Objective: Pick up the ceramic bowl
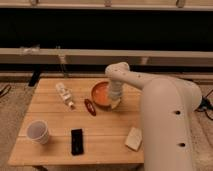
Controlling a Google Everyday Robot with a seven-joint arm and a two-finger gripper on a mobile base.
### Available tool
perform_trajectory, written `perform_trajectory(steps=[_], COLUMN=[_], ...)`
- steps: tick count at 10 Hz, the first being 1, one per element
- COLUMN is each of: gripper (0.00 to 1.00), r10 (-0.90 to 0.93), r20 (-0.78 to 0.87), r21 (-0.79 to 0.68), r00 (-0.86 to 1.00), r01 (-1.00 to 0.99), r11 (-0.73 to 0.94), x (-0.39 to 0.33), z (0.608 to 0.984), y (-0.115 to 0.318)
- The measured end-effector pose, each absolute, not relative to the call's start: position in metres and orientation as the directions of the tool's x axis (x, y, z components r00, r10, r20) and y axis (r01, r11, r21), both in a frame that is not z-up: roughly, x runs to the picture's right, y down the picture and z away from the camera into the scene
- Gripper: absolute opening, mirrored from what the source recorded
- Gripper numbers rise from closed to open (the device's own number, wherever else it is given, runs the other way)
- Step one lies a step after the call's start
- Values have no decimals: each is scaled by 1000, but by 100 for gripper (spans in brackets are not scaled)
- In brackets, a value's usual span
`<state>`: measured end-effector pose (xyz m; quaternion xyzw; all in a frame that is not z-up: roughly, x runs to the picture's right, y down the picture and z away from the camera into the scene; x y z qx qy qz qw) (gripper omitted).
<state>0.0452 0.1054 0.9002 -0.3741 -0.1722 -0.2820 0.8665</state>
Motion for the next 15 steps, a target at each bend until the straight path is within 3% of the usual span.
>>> perform_trajectory(steps=[2,15], gripper=[0,0], r10=[-375,-398], r20=[501,525], r21=[-527,-225], r00=[780,752], r01=[618,574], r11=[583,787], x=[42,21], z=[891,798], y=[97,-2])
